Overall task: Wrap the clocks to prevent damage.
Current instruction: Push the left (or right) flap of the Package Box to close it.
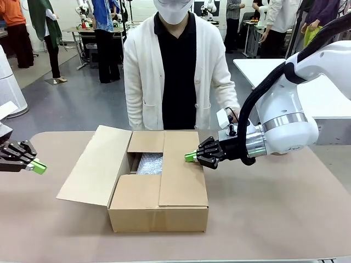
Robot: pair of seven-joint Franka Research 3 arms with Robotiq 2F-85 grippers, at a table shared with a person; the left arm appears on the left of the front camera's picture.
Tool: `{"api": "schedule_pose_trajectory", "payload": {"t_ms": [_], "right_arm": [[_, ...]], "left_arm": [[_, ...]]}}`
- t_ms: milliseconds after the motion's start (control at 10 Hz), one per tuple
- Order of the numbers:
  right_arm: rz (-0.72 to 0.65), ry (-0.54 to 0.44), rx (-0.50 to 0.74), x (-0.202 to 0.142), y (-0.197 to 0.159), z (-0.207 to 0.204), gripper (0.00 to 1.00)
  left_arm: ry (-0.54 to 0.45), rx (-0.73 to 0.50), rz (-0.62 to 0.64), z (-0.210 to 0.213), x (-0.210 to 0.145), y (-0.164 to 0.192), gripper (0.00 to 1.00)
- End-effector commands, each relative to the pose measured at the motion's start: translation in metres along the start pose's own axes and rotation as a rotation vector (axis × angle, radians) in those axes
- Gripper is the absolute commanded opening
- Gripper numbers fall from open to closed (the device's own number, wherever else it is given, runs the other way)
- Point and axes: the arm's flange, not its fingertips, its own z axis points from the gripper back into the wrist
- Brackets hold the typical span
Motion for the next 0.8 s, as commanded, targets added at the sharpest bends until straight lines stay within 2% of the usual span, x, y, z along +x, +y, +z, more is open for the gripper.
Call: {"api": "schedule_pose_trajectory", "payload": {"t_ms": [0,200,500,700], "right_arm": [[-0.011,0.010,-0.001,-0.006,0.001,-0.003,0.01],[-0.011,0.010,-0.001,-0.006,0.001,-0.003,0.01],[-0.011,0.010,-0.001,-0.006,0.001,-0.003,0.01],[-0.011,0.010,-0.001,-0.006,0.001,-0.003,0.01]], "left_arm": [[0.002,-0.003,-0.001,-0.005,-0.001,0.002,0.00],[-0.091,-0.063,-0.085,-0.032,-0.023,0.040,0.00],[-0.154,-0.019,-0.143,-0.060,-0.050,0.050,0.00],[-0.200,-0.038,-0.145,-0.071,-0.055,0.066,0.00]]}}
